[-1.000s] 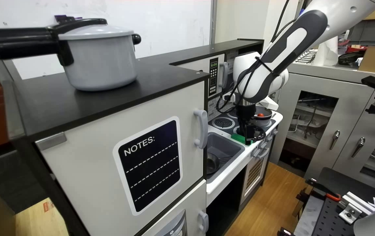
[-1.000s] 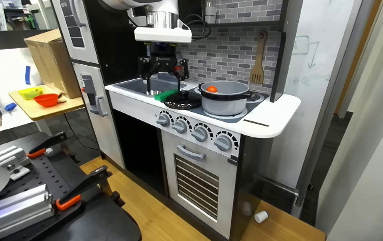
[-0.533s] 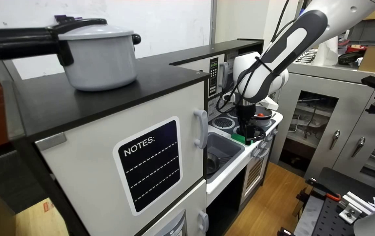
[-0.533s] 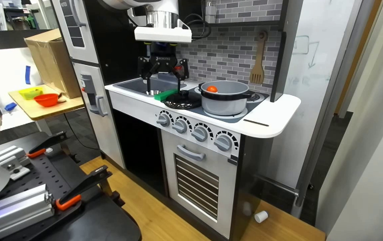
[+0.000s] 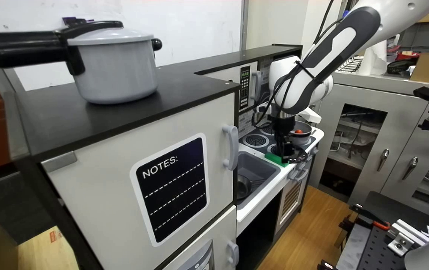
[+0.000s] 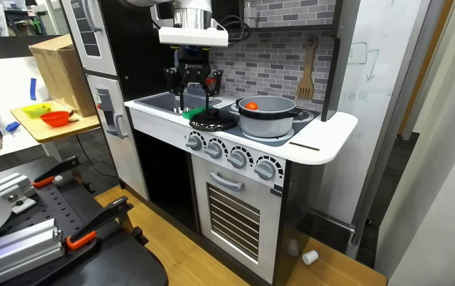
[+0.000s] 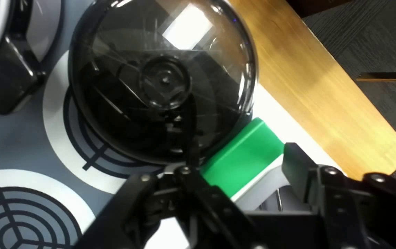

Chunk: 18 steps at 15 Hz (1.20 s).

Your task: Pick up and put down the green block then put the salt cellar inside the pot and the green block in the sink

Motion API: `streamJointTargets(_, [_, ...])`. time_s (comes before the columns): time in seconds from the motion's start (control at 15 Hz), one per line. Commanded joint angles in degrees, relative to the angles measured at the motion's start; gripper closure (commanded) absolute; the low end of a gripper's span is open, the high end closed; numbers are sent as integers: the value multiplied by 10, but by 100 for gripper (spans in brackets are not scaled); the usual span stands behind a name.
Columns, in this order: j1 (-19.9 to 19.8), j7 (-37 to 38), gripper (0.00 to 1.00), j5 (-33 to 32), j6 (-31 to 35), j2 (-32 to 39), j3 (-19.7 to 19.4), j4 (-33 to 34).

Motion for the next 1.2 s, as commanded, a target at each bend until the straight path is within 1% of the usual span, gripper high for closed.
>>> streamJointTargets(0.0, [-16, -1, 67, 8, 1, 0, -4, 8])
streamJointTargets(0.27, [-24, 6, 95, 1, 4, -2, -15, 7])
streamJointTargets(0.4, [-28, 11, 100, -2, 3, -1, -18, 10])
streamJointTargets(0.6, [-28, 19, 100, -5, 1, 1, -19, 13])
streamJointTargets(0.67, [-27, 21, 89, -6, 1, 1, -19, 14])
streamJointTargets(0.73, [-27, 23, 73, -7, 1, 0, -19, 14])
streamJointTargets(0.87, [-24, 26, 61, -8, 1, -2, -17, 13])
streamJointTargets(1.13, [-19, 25, 33, -11, 2, -9, -12, 13])
